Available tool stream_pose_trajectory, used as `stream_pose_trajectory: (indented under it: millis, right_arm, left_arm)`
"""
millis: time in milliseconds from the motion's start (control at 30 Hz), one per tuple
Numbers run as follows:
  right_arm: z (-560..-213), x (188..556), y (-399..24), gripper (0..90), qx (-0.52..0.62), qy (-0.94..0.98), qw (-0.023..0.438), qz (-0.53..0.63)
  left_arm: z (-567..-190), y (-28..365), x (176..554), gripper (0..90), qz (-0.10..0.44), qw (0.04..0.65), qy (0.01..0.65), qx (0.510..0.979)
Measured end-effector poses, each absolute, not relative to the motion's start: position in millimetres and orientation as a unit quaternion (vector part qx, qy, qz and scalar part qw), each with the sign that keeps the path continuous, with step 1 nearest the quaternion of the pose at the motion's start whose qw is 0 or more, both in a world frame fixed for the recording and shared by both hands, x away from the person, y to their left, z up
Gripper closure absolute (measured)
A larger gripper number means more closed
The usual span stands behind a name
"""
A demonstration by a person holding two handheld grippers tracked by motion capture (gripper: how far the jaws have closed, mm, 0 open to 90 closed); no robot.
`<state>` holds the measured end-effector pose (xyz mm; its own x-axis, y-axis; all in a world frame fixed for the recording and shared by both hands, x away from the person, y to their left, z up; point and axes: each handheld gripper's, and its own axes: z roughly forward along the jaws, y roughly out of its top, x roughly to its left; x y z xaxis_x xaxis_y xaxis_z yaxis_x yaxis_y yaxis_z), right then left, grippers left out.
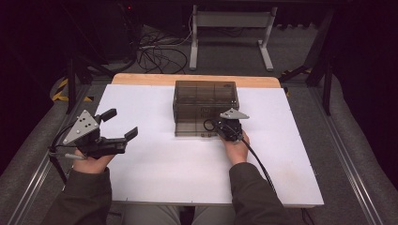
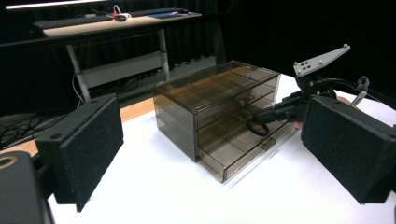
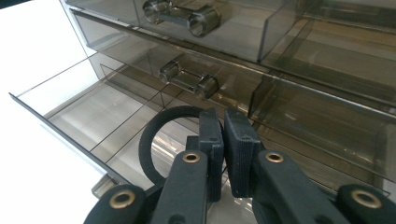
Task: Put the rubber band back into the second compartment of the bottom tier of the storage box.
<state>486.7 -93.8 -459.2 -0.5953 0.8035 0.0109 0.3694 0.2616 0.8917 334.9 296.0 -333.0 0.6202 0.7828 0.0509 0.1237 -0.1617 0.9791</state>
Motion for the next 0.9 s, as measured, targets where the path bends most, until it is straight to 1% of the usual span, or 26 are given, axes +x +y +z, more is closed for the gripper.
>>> stream_pose_trajectory:
  millis: [300,633,900]
  right_arm:
    - [-459.7,487.0,-91.6,85.7,0.379,0.766,0.229,0.465]
    - [-459.9,486.6,-90.7,81.9,0.374,0.77,0.23,0.463]
    - [-459.8,485.9,-89.9,75.0,0.364,0.775,0.225,0.465]
  left_arm:
    - [-334.2,293.4,336.3,6.6,0.291,0.56,0.321,0.706]
    - [-334.1,293.1,336.3,6.6,0.291,0.559,0.32,0.707]
    - [-334.3,292.7,336.5,6.6,0.291,0.559,0.32,0.707]
